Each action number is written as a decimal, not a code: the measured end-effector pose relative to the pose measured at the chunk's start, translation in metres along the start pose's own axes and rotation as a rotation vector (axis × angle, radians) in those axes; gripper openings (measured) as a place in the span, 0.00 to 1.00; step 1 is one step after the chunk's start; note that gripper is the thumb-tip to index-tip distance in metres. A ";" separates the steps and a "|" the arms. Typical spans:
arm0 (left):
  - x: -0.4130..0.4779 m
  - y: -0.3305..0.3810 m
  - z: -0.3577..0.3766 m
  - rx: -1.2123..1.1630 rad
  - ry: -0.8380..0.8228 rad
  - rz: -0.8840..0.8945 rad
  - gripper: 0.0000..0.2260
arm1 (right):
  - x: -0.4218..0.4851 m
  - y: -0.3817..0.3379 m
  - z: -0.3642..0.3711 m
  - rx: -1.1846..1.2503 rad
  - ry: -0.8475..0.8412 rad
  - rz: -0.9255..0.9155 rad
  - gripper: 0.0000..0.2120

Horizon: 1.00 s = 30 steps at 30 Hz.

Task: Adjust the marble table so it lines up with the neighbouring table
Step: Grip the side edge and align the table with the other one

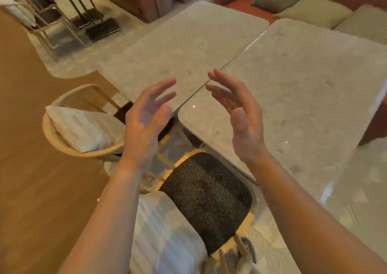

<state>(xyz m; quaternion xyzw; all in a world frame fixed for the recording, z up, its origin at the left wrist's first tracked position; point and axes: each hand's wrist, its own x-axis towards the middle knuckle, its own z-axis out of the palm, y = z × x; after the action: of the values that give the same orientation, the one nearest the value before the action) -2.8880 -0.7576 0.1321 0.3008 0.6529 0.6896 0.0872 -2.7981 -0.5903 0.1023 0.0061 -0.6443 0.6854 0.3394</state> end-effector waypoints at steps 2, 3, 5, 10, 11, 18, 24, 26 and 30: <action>0.004 -0.010 -0.007 -0.034 -0.083 0.012 0.28 | -0.016 -0.005 0.003 -0.098 0.070 -0.026 0.49; 0.006 -0.014 -0.010 -0.053 -0.142 0.020 0.27 | -0.027 -0.007 0.007 -0.137 0.125 -0.038 0.49; 0.005 -0.020 -0.016 -0.091 -0.225 0.033 0.26 | -0.047 -0.011 0.016 -0.182 0.209 -0.046 0.48; 0.001 -0.037 -0.010 -0.169 -0.343 -0.026 0.27 | -0.080 -0.015 0.030 -0.214 0.407 -0.016 0.43; 0.001 -0.040 -0.004 -0.172 -0.350 -0.034 0.28 | -0.082 -0.014 0.029 -0.217 0.433 -0.008 0.42; 0.000 -0.094 0.042 -0.164 -0.343 -0.224 0.32 | -0.087 0.030 0.003 -0.230 0.604 0.126 0.43; 0.009 -0.169 0.032 -0.319 -0.022 -0.597 0.19 | -0.111 0.101 -0.009 -0.300 0.767 0.349 0.17; 0.013 -0.194 0.027 -0.366 0.073 -0.712 0.16 | -0.121 0.128 -0.012 -0.285 0.816 0.462 0.12; 0.014 -0.249 0.032 -0.221 0.194 -0.986 0.10 | -0.147 0.179 0.001 -0.124 0.941 0.842 0.14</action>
<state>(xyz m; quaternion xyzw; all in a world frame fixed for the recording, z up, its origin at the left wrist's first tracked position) -2.9503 -0.6908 -0.1025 -0.1191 0.6456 0.6561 0.3723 -2.7702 -0.6474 -0.1204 -0.5694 -0.4118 0.6508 0.2875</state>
